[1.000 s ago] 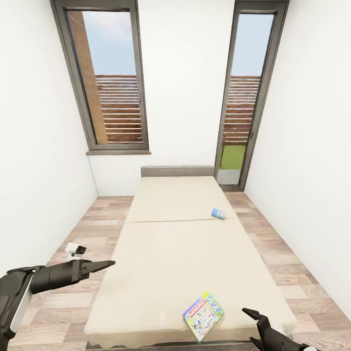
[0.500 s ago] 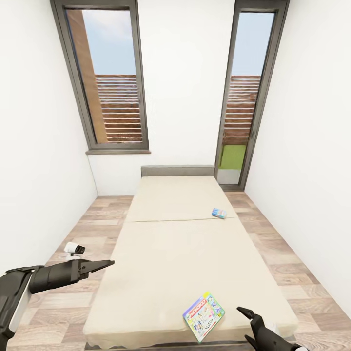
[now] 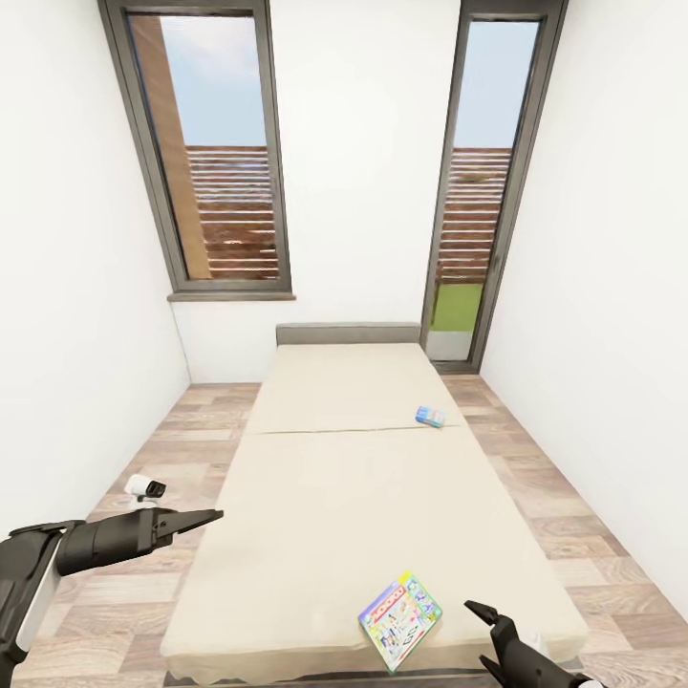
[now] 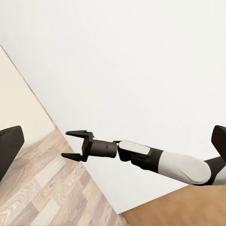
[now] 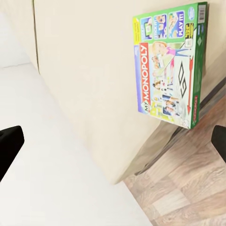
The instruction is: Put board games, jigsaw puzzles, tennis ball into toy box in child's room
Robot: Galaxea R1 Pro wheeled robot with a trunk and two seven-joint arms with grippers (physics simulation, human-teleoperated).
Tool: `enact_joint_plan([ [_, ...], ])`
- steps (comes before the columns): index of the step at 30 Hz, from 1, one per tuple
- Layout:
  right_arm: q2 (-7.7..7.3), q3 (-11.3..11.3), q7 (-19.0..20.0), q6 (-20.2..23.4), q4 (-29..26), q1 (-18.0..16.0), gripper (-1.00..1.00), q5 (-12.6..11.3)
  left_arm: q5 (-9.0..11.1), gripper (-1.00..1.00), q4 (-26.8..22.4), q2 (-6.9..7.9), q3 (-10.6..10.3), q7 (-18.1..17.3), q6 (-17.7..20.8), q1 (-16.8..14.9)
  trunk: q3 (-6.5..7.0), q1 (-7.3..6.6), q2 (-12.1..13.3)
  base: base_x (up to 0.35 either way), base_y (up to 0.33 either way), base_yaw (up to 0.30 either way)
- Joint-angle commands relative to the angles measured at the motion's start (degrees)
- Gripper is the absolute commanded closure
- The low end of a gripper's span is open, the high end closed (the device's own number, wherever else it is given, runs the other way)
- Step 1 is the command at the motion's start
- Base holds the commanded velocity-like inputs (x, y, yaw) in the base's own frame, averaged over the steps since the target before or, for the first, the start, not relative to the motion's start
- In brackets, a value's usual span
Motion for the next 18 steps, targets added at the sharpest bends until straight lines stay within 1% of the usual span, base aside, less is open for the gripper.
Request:
enact_joint_plan([
  [1, 0.03, -0.35, 0.09, 0.39, -0.01, -0.06, -1.00, -0.03, -0.03, -1.00, -0.01, 0.04, 0.01, -0.24, 0.60, -0.04, -0.27, 0.24, -0.49, 0.000, 0.000, 0.000],
  [6, 0.06, -0.37, 0.06, 0.33, -0.01, -0.06, -1.00, -0.17, -0.05, -1.00, -0.01, 0.11, 0.06, -0.24, 0.57, -0.04, -1.17, 1.34, -2.49, 0.000, 0.000, 0.000],
  [8, 0.07, -0.35, 0.05, 0.34, -0.01, -0.06, -1.00, -0.72, -0.04, -1.00, -0.01, 0.12, 0.05, -0.24, 0.56, -0.04, -1.53, 1.78, -3.30, 0.000, 0.000, 0.000],
  [9, 0.07, -0.32, 0.04, 0.36, -0.01, -0.06, -1.00, -1.55, -0.03, -1.00, -0.01, 0.12, 0.02, -0.24, 0.56, -0.04, -1.71, 2.00, -3.70, 0.000, 0.000, 0.000],
  [11, 0.07, -0.30, 0.04, 0.38, -0.01, -0.06, -1.00, -2.27, -0.05, -1.00, -0.01, 0.13, 0.01, -0.24, 0.56, -0.04, -2.07, 2.44, -4.50, 0.000, 0.000, 0.000],
  [18, 0.07, -0.28, 0.04, 0.35, -0.01, -0.06, -1.00, -3.02, -0.05, -1.00, -0.01, 0.13, -0.01, -0.24, 0.51, -0.04, -3.32, 3.97, -7.31, 0.000, 0.000, 0.000],
])
